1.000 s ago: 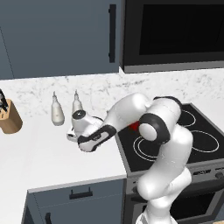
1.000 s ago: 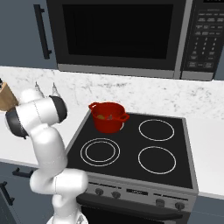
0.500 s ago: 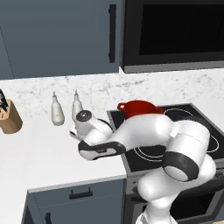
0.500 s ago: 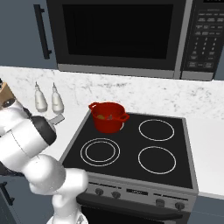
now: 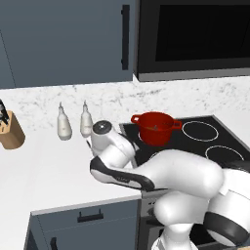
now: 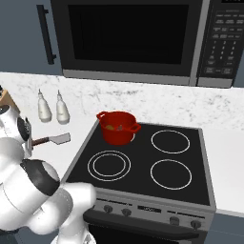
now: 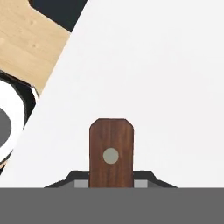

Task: Put the potato and avocado in the pot. Retrieve the spatula and lightly stir the vegetables in the pot.

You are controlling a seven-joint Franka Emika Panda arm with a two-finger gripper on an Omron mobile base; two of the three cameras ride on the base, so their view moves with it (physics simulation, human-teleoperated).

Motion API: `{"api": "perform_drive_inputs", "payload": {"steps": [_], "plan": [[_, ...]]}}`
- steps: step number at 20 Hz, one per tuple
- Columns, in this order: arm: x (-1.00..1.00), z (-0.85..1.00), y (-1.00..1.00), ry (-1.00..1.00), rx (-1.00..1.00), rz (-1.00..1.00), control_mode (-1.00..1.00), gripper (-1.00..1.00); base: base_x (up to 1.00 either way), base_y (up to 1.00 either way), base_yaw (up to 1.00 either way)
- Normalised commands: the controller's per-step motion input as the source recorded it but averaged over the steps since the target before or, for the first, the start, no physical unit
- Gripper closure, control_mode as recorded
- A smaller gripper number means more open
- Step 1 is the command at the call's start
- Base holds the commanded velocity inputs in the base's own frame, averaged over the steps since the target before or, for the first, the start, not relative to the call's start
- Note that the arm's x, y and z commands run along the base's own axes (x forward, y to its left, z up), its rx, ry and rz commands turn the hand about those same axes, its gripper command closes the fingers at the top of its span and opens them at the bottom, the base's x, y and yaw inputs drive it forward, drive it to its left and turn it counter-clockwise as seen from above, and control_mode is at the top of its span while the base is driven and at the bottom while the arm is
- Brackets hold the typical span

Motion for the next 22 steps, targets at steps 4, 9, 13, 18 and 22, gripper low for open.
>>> {"api": "perform_drive_inputs", "payload": {"steps": [4,9,13,18,22], "plan": [[-0.42,0.01,-0.31,0.0,0.2,-0.38,-1.0,1.0,0.0,0.0,0.0],[-0.31,0.06,-0.27,-0.08,0.2,-0.2,-1.0,1.0,0.0,0.0,0.0],[0.08,0.66,-0.15,-0.16,0.31,0.0,-1.0,1.0,0.0,0.0,0.0],[0.02,0.64,-0.29,-0.2,0.3,0.01,-1.0,1.0,0.0,0.0,0.0],[0.0,0.76,-0.24,-0.17,0.28,0.0,-1.0,1.0,0.0,0.0,0.0]]}}
